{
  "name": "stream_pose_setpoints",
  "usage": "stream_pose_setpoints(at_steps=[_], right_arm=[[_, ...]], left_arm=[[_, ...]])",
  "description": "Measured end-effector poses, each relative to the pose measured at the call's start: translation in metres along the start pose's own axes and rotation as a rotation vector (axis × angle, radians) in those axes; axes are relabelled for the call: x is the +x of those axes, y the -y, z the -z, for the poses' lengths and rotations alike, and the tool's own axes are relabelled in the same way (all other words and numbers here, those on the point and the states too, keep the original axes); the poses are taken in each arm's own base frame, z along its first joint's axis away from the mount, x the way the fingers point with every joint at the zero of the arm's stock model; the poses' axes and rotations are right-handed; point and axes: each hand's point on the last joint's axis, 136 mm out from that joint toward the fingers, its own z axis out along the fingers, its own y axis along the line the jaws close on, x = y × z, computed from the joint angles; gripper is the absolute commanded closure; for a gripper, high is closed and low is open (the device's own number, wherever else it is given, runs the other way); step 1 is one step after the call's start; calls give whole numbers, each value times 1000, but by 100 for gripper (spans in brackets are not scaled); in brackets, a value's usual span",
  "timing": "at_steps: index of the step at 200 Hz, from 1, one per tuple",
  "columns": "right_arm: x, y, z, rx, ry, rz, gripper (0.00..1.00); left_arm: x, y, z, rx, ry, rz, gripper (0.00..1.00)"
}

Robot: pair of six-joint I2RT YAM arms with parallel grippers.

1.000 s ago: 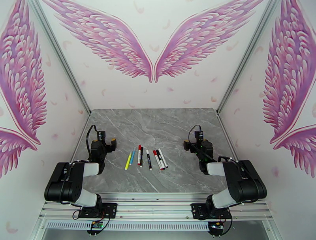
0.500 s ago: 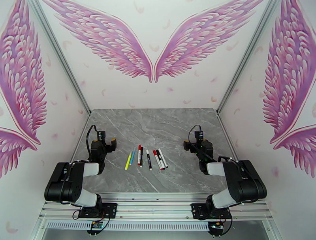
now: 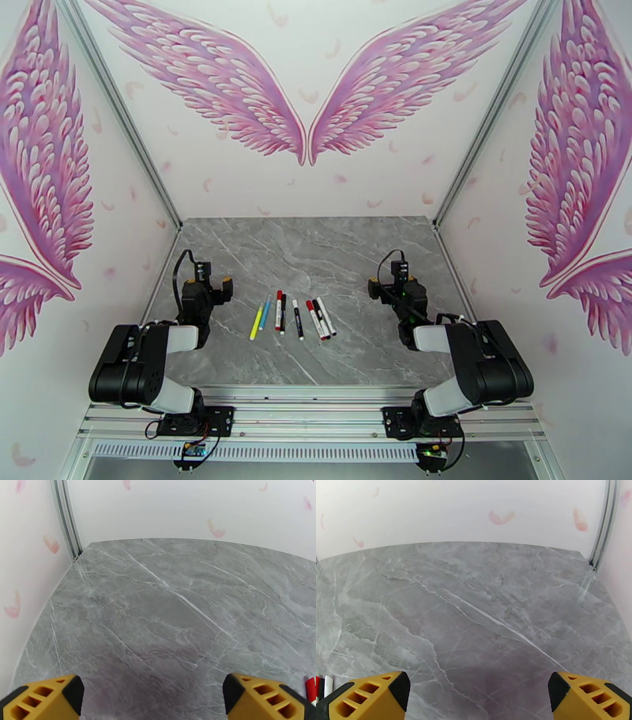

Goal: Open the pen caps

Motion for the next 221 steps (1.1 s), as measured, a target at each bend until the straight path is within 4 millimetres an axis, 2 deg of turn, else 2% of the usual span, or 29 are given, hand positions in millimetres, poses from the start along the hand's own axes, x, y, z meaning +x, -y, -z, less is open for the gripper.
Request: stream_pose_setpoints(at_steps=[66,97,130,153,178,197,221], right_arm=[[-3,2,5,11,7,-1,1],[-29,6,22,33,45,-14,1],[-53,9,33,52,52,-45,1],[-70,8,43,46,42,-78,1],[-91,1,53,8,29,-129,1],[-98,-5,56,-28,-9,-171,1],[-94,-15,59,-77,-80,-234,1]], left_arm=[[-18,-3,15,-27,50,3,1],[-42,-1,27,-47,74,14,1],[-55,7,40,-53,48,22,1],[-70,21,46,-25,18,45,1],[-82,46,53,34,-34,69,1],[-78,65,60,78,-99,75,1],[-66,87,72,124,-201,85,1]])
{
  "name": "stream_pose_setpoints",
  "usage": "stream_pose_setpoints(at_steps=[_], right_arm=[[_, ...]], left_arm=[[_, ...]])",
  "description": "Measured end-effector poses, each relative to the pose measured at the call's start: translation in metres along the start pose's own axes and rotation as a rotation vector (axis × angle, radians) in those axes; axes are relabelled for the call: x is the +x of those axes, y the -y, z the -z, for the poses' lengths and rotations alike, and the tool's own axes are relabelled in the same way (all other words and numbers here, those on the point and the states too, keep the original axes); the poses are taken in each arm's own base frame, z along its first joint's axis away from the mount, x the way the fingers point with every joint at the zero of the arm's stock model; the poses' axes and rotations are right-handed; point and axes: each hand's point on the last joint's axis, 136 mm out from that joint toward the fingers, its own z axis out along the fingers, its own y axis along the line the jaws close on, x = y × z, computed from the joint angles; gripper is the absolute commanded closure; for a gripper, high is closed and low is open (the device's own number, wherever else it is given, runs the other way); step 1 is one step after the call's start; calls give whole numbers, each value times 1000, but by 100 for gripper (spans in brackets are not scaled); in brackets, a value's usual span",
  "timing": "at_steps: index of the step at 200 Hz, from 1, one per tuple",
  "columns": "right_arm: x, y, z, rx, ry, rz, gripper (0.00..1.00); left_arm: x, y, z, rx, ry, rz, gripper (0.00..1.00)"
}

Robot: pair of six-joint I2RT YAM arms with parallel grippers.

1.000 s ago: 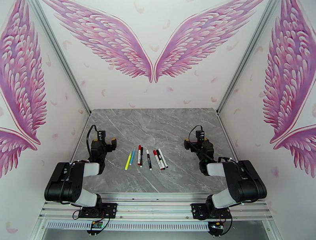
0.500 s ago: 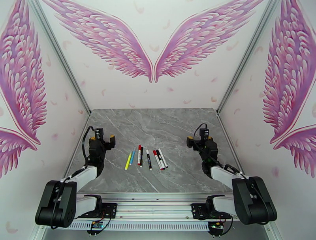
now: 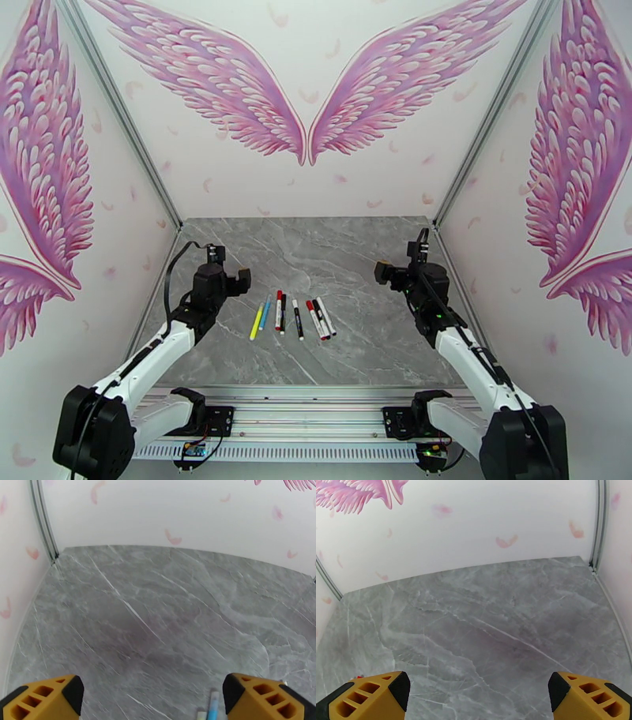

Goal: Open the pen caps

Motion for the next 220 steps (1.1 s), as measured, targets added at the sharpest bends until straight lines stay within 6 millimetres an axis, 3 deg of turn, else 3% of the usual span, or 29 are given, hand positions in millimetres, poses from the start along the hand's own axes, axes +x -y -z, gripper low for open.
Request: stream_pose_setpoints(at_steps=[45,80,113,134,157,178,220], right_arm=[[19,-13,18,-64,-98,-96,1],[20,-25,34,-126,-104,-146,1],[40,-38,37,-179,-171,-156,1],[53,-55,39,-222,-214,-139,1],[70,-88,43,-296,-265,-91,1],[92,-115,44,-338,-328,-43,1],[132,-146,46,-360,-426,32,1]], left_arm=[[37,32,15,80,-187,33,1],[75,35,15,85,-350,69,1],[102,36,12,80,-464,91,1],[124,37,5,65,-550,86,4],[148,36,-1,43,-636,71,8],[157,38,-8,27,-686,54,13],[150,50,-26,0,-714,-1,26]])
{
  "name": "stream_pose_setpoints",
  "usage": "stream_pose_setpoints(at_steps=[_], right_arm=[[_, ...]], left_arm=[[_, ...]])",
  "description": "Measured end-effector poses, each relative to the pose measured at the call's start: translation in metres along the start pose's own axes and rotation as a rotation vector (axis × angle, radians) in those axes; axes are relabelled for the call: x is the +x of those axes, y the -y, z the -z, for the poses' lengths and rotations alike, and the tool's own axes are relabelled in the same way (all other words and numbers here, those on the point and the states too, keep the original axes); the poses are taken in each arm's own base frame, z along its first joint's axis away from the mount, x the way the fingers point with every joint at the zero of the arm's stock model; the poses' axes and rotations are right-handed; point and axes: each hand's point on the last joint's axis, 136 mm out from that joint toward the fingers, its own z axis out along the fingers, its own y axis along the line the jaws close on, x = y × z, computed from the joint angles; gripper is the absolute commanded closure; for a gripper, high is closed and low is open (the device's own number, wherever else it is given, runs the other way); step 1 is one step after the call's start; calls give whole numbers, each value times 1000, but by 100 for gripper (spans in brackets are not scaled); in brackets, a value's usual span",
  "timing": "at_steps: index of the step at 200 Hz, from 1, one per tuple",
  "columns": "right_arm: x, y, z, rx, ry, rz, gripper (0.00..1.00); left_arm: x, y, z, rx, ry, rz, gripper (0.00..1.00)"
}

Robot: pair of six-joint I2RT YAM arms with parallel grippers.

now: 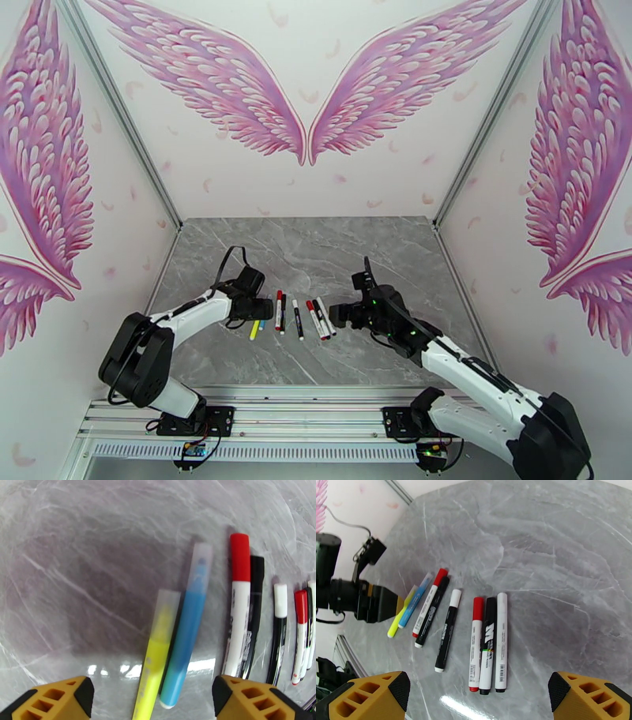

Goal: Open the pen caps

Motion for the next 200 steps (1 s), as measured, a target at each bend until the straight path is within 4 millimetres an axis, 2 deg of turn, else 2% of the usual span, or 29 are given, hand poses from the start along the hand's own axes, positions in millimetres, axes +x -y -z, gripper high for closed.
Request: stream_pose_setpoints(at_steps=[43,86,127,200], right_arm=[[7,-6,-6,9,-14,4,1],[8,-7,-9,9,-16,9,1],[10,-9,-12,6,-25,13,1],[14,-9,-15,8,-40,15,1]], left_arm=[[0,-8,1,-70,-8,-27,41],[4,-16,-4,-106,-43,-41,52],[7,-20,-8,-77,-84,-47,56],[17,-14,-19,-31,-148,-85,66]])
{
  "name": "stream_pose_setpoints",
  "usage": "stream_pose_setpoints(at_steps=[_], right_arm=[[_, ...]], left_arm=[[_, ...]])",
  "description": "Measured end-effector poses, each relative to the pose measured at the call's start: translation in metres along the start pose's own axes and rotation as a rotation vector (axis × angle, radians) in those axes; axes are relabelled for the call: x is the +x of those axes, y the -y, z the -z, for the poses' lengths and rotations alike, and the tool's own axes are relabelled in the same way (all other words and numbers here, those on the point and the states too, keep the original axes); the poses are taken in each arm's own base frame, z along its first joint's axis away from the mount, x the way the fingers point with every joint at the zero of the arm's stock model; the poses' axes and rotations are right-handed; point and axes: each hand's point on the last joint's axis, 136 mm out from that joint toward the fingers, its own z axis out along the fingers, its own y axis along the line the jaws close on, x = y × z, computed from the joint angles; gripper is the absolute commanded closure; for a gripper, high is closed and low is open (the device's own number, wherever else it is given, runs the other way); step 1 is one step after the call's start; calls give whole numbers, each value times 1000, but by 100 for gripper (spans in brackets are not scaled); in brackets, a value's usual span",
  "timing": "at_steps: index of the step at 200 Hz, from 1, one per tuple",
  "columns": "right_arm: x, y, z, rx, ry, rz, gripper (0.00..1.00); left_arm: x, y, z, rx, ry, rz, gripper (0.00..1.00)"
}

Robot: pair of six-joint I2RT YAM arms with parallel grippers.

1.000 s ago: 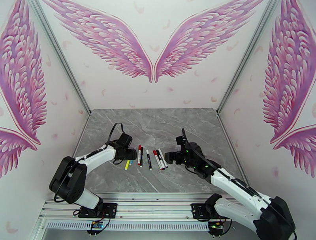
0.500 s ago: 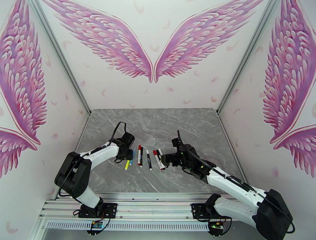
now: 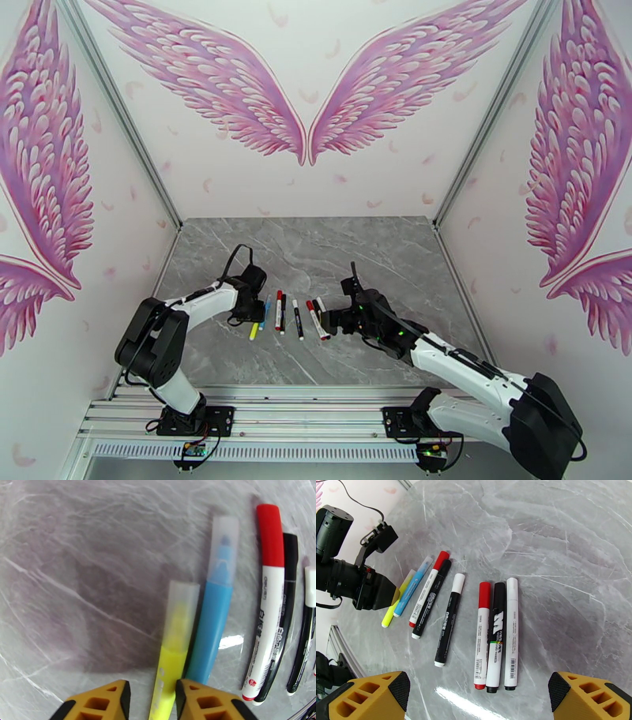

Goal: Open the pen caps

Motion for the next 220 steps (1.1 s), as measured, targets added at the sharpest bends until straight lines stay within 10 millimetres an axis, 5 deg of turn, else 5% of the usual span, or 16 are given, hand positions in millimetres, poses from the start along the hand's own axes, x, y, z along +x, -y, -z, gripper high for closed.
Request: stream_pose_setpoints(at_steps=[72,178,220], right_arm=[[4,1,-5,6,-18,-1,1],[0,-5,-6,-16,-19,-45,4],[-24,-32,-3,-119,10,-140,18]], left_arm=[[3,-7,-6,-85,-16,-32,67],[-2,-5,-7,-136,28,-38,85],[-16,9,23,-47,121,-63,88]])
